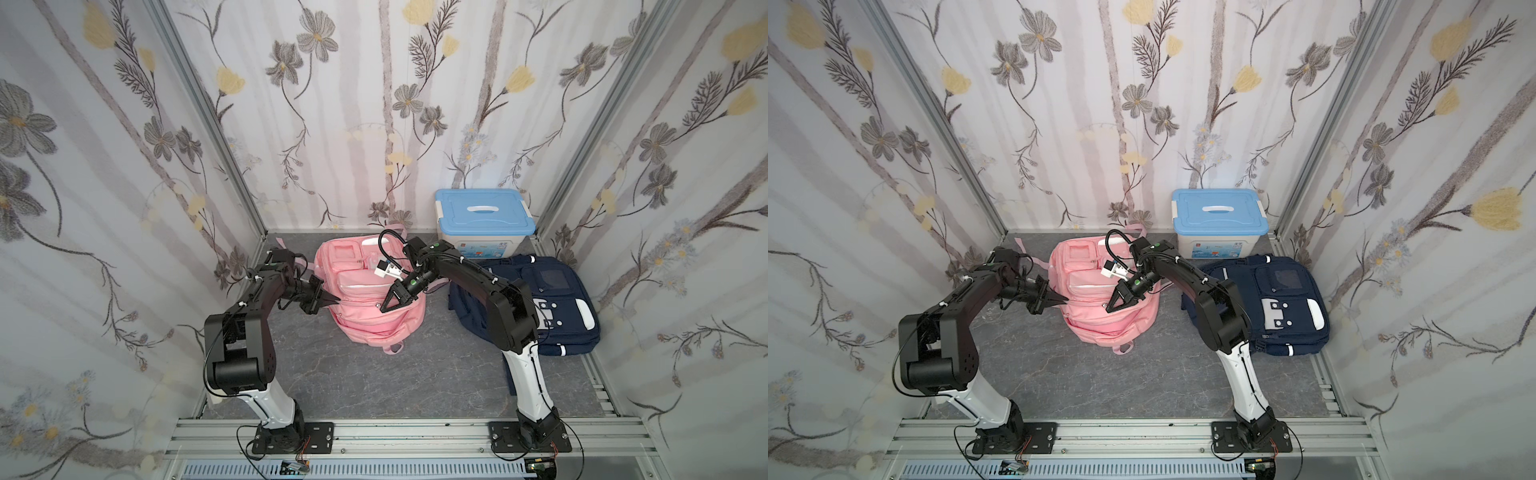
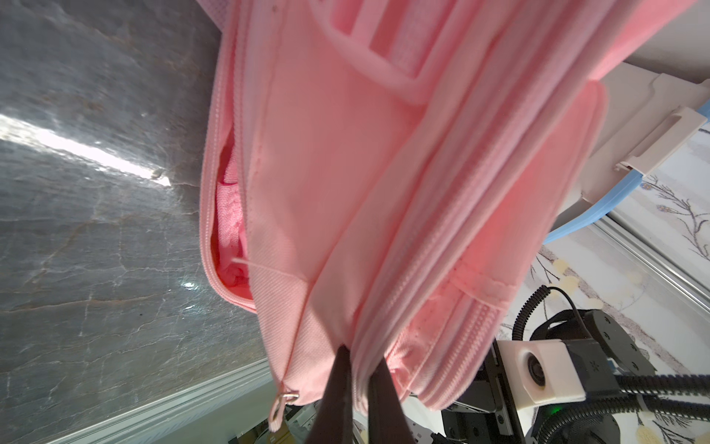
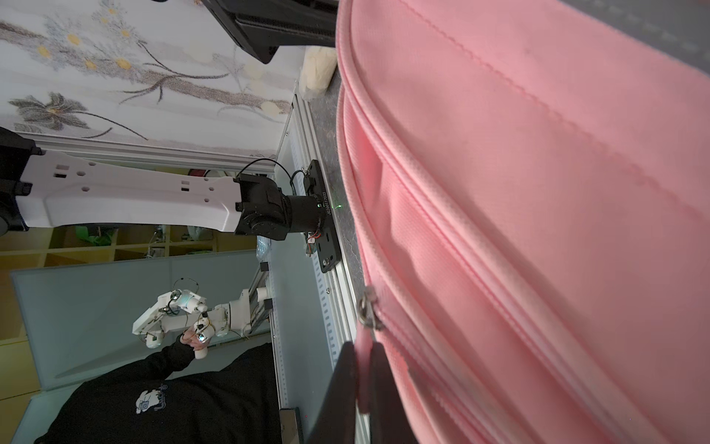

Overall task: Zip up the backpack
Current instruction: Zip the zipper on the backpack.

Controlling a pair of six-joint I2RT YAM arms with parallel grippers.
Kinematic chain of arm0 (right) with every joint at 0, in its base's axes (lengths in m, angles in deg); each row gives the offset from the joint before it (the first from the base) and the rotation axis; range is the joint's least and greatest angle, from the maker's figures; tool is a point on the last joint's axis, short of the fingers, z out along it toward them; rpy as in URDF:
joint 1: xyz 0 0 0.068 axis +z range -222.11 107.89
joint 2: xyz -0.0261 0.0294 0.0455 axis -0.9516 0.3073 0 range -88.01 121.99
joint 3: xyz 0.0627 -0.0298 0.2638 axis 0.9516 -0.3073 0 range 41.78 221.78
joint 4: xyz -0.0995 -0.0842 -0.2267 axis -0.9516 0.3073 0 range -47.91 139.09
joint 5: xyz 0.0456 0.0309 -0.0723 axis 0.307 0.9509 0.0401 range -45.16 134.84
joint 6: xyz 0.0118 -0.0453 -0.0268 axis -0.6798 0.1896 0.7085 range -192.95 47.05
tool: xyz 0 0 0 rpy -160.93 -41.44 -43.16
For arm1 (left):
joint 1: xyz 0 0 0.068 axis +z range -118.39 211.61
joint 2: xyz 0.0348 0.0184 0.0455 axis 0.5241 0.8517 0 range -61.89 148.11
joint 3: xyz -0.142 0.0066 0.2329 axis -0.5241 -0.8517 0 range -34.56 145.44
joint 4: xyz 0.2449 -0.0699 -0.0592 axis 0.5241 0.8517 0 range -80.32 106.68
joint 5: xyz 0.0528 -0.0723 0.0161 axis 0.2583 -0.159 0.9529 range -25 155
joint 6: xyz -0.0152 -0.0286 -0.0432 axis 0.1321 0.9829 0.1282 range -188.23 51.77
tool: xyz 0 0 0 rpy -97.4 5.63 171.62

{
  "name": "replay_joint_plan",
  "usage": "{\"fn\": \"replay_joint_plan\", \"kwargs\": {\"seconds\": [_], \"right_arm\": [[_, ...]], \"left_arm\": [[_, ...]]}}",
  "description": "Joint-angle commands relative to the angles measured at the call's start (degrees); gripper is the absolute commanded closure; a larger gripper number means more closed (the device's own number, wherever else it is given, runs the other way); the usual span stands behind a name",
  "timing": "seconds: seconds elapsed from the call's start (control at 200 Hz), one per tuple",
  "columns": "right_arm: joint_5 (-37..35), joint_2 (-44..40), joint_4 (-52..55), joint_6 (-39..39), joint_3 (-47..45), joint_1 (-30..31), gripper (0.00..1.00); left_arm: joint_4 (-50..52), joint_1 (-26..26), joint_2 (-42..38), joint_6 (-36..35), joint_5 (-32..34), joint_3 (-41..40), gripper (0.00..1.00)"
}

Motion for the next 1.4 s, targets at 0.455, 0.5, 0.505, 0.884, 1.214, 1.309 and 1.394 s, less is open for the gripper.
{"fn": "replay_joint_plan", "kwargs": {"seconds": [0.455, 0.5, 0.505, 0.884, 1.214, 1.309, 1.394], "right_arm": [[6.8, -0.9, -0.8, -5.1, -6.7, -0.2, 1.0], [6.7, -1.4, -0.9, -4.8, -7.4, -0.7, 1.0], [6.7, -1.5, -1.0, -4.8, -7.5, -0.8, 1.0], [5.2, -4.4, -3.9, -5.6, -11.1, -2.4, 1.0], [1.2, -7.7, -4.4, -4.0, -16.4, -7.8, 1.0], [0.1, -8.2, -4.4, -3.5, -18.2, -8.9, 1.0], [-1.8, -9.2, -4.4, -2.9, -19.6, -9.6, 1.0]], "left_arm": [[-7.0, 0.9, -0.3, 1.5, 10.9, 0.4, 1.0], [-7.1, 0.9, -0.2, 1.6, 11.0, 0.3, 1.0], [-7.1, 1.0, -0.2, 1.6, 11.0, 0.3, 1.0], [-6.6, 1.5, 0.1, 1.3, 10.6, 0.2, 1.0], [-6.0, 4.4, 0.5, 0.5, 11.3, 0.4, 1.0], [-4.2, 4.8, 2.0, -1.0, 11.8, 2.5, 1.0], [-3.1, 4.9, 3.6, -2.1, 12.3, 4.3, 1.0]]}}
